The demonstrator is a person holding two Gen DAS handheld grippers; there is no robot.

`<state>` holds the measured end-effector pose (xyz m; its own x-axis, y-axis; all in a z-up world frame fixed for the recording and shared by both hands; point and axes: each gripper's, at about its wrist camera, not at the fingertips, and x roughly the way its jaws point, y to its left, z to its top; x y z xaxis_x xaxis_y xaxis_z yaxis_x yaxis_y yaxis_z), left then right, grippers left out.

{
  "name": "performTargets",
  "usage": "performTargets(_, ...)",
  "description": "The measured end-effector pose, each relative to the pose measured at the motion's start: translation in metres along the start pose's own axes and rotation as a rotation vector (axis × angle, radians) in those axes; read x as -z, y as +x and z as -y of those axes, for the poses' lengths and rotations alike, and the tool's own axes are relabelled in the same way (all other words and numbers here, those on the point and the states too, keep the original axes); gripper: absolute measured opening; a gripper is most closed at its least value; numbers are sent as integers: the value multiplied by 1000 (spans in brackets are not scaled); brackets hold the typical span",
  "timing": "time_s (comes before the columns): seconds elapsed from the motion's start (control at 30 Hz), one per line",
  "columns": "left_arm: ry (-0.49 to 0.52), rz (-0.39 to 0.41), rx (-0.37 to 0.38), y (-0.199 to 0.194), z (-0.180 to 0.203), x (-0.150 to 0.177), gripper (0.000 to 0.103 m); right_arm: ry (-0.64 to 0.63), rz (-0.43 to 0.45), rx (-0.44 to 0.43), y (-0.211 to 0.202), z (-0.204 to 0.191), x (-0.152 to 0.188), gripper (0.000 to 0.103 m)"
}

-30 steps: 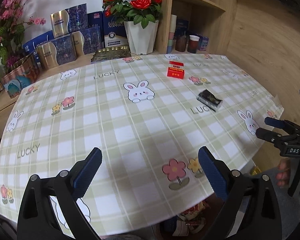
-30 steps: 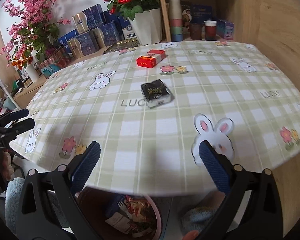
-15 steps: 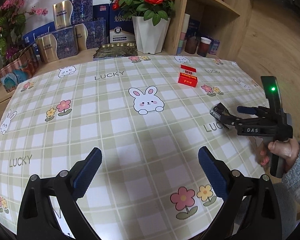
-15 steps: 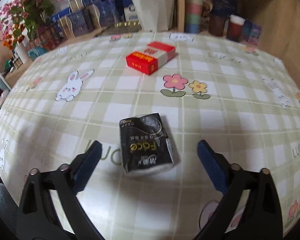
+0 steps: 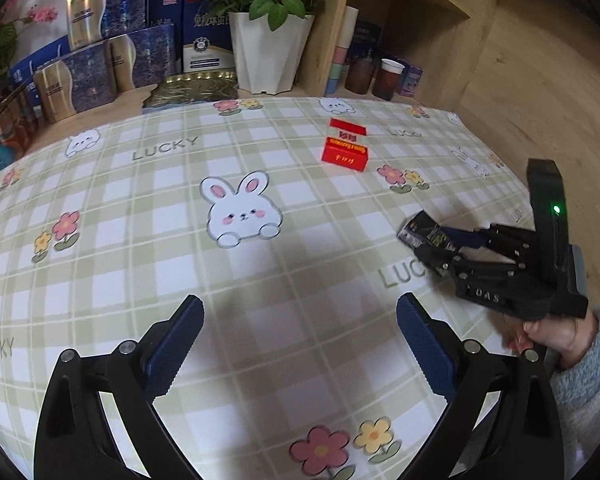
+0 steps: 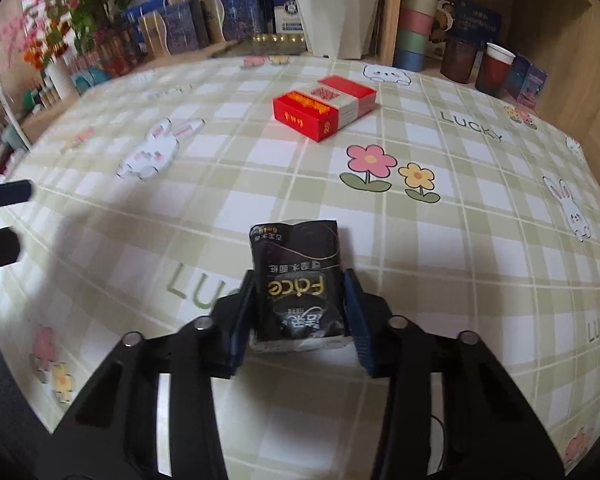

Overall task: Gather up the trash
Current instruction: 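Grasp the red Double Happiness box with the left tool while the right tool holds the packet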

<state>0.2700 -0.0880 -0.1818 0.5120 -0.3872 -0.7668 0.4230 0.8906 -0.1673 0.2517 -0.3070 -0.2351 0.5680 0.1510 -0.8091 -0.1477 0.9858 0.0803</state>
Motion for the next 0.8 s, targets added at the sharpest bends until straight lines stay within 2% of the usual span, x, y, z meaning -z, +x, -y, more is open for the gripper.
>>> performTargets(0.17, 32, 9, 46, 16, 17, -33, 95, 114, 97, -29, -28, 19, -2, 39)
performTargets(0.33, 59, 47, 89, 47, 36, -85, 95, 222, 174, -41, -58, 45, 2, 39)
performTargets(0.47, 118, 64, 47, 81, 54, -128, 95, 301, 215, -27, -76, 67, 9, 39)
performTargets(0.57, 190, 35, 9, 116, 72, -154, 95, 335, 232, -11, -84, 78, 17, 39)
performTargets(0.67, 215, 18, -36, 142, 77, -165, 95, 364, 235, -5, -88, 86, 27, 39)
performTargets(0.8, 210, -47, -64, 177, 74, -166, 95, 387, 219, -3, -89, 90, 39, 39)
